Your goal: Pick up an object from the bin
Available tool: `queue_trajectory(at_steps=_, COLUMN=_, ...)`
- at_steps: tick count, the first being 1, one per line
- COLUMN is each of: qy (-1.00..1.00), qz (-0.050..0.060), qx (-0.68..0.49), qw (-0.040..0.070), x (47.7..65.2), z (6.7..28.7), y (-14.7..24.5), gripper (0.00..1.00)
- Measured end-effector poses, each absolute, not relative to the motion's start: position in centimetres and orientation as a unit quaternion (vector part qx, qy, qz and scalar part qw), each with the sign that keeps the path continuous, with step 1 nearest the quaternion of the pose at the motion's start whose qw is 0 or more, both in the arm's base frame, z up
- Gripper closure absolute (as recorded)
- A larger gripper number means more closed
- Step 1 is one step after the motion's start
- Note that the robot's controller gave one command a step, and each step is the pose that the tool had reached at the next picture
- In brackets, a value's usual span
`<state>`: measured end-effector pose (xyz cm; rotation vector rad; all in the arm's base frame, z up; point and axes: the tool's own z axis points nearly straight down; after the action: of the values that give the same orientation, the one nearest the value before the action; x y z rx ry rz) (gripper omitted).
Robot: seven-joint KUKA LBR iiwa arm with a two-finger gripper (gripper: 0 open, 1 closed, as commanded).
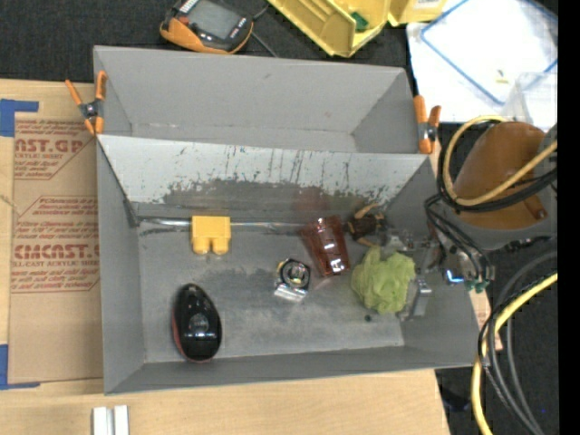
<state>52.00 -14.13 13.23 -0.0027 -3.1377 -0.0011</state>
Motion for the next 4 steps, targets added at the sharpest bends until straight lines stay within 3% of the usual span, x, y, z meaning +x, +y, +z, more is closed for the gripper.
queue_trajectory(at_steps=1, qy=-1.000, qz=0.000, qx=0.000, qw=-0.001, x=52.2, z=13.7, y=-14.1, gripper=0.00)
queue_trajectory(at_steps=2, qy=-0.999, qz=0.000, qx=0.045, qw=-0.002, x=54.0, z=7.1, y=-15.2, gripper=0.00)
queue_trajectory(at_steps=3, qy=-0.994, qz=0.002, qx=0.106, qw=-0.006, x=53.9, z=14.4, y=-15.4, gripper=0.00)
queue_trajectory(at_steps=4, qy=-1.000, qz=-0.001, qx=0.025, qw=0.001, x=53.0, z=9.9, y=-15.1, gripper=0.00)
